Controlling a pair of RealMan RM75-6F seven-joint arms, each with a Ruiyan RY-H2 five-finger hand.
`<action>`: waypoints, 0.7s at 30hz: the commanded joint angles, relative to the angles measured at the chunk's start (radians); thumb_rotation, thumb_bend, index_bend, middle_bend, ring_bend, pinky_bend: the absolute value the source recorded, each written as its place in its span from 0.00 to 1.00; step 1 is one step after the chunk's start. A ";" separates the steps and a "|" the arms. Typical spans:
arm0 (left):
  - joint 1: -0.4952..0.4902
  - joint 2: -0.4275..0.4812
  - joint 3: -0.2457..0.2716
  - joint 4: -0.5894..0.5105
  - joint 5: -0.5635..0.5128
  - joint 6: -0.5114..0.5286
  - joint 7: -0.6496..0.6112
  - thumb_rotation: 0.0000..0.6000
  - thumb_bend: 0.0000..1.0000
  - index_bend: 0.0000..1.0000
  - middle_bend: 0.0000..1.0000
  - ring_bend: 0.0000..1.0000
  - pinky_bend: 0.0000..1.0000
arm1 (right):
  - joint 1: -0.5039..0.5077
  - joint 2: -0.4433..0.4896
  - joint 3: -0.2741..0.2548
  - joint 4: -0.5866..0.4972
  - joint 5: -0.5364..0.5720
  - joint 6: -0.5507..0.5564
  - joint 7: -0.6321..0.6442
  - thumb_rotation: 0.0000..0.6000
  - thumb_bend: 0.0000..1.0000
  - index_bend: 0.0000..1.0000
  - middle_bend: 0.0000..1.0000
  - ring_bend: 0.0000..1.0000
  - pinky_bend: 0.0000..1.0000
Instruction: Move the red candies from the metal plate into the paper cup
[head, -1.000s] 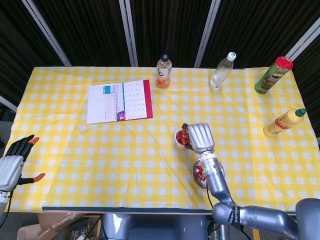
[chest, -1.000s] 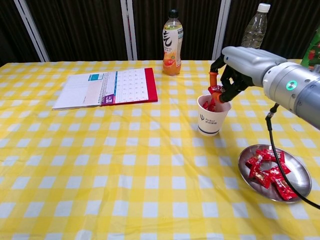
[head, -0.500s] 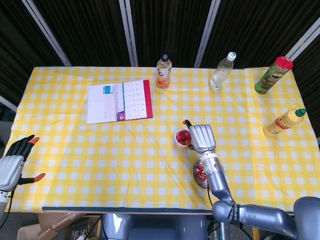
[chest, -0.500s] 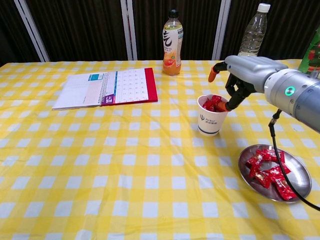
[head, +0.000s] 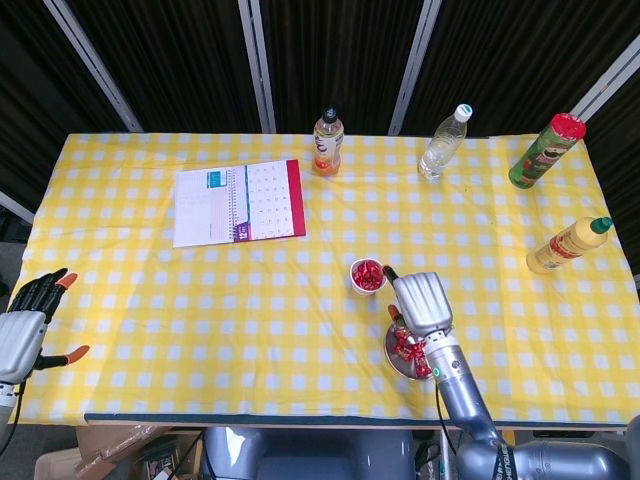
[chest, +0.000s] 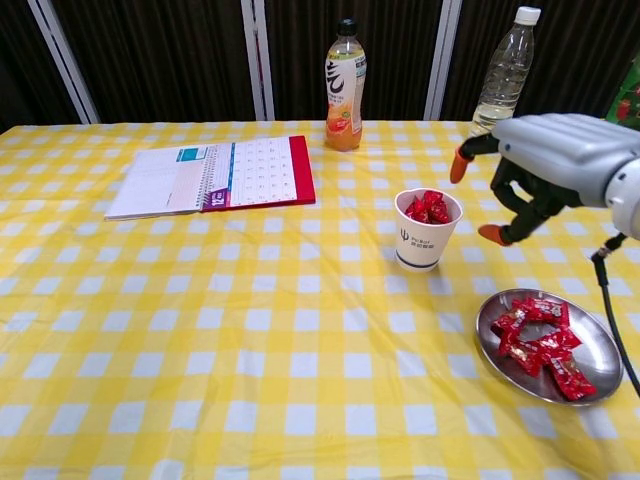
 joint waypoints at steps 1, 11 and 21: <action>0.001 -0.005 -0.001 0.001 0.004 0.008 0.013 1.00 0.00 0.00 0.00 0.00 0.00 | -0.040 0.027 -0.061 -0.027 -0.007 0.011 -0.024 1.00 0.32 0.33 0.82 0.88 0.95; 0.005 -0.008 -0.001 0.002 0.000 0.012 0.027 1.00 0.00 0.00 0.00 0.00 0.00 | -0.083 0.025 -0.123 -0.025 0.011 0.000 -0.046 1.00 0.29 0.39 0.82 0.88 0.95; 0.003 -0.005 -0.001 0.000 -0.007 0.003 0.021 1.00 0.00 0.00 0.00 0.00 0.00 | -0.095 0.070 -0.147 -0.054 0.006 -0.043 -0.035 1.00 0.28 0.46 0.82 0.88 0.95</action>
